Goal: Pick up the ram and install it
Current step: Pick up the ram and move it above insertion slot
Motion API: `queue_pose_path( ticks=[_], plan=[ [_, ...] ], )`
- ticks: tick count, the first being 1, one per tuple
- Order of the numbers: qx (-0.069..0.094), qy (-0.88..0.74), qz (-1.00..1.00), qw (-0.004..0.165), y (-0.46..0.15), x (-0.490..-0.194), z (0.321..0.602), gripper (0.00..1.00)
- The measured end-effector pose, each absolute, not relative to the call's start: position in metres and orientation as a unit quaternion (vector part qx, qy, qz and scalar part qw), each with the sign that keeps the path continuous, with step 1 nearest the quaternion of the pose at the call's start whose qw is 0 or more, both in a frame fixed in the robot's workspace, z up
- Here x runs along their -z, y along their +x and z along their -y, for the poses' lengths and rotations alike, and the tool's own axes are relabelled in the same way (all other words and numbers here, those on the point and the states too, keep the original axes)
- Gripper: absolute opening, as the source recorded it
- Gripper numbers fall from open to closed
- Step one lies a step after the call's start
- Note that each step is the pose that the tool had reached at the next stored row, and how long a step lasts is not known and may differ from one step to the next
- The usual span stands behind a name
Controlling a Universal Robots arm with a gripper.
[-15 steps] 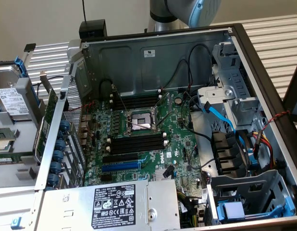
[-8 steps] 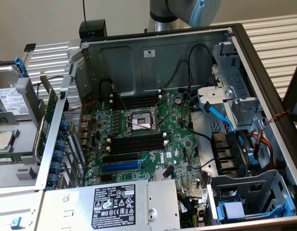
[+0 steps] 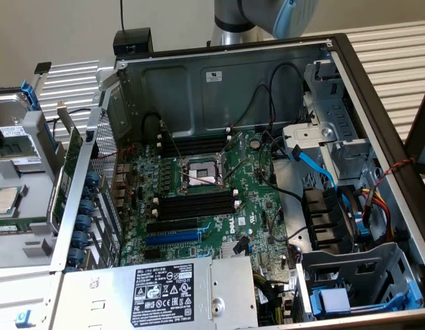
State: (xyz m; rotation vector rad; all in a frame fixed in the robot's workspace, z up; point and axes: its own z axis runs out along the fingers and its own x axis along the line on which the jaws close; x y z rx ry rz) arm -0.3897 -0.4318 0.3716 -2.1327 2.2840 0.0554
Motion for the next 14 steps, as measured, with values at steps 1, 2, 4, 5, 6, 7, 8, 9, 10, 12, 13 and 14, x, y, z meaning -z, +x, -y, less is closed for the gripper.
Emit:
queue_pose_path(
  ticks=[1, 2, 4, 5, 6, 7, 8, 9, 10, 12, 13, 14],
  plan=[
    [-0.018, -0.682, -0.731, 0.008, -0.386, -0.374, 0.432, 0.13],
    [-0.018, -0.682, -0.731, 0.008, -0.382, -0.377, 0.432, 0.13],
    [-0.018, -0.682, -0.731, 0.007, -0.374, -0.381, 0.432, 0.13],
    [-0.019, -0.682, -0.731, 0.007, -0.37, -0.383, 0.432, 0.13],
    [-0.019, -0.682, -0.731, 0.007, -0.365, -0.385, 0.432, 0.13],
    [-0.019, -0.683, -0.731, 0.007, -0.361, -0.386, 0.432, 0.13],
    [-0.019, -0.683, -0.731, 0.006, -0.357, -0.388, 0.432, 0.13],
    [-0.02, -0.683, -0.731, 0.006, -0.353, -0.39, 0.432, 0.13],
    [-0.02, -0.683, -0.731, 0.006, -0.349, -0.392, 0.432, 0.13],
    [-0.021, -0.682, -0.731, 0.005, -0.34, -0.394, 0.432, 0.13],
    [-0.021, -0.682, -0.731, 0.004, -0.336, -0.395, 0.432, 0.13],
    [-0.022, -0.682, -0.731, 0.004, -0.332, -0.396, 0.432, 0.13]
  ],
)
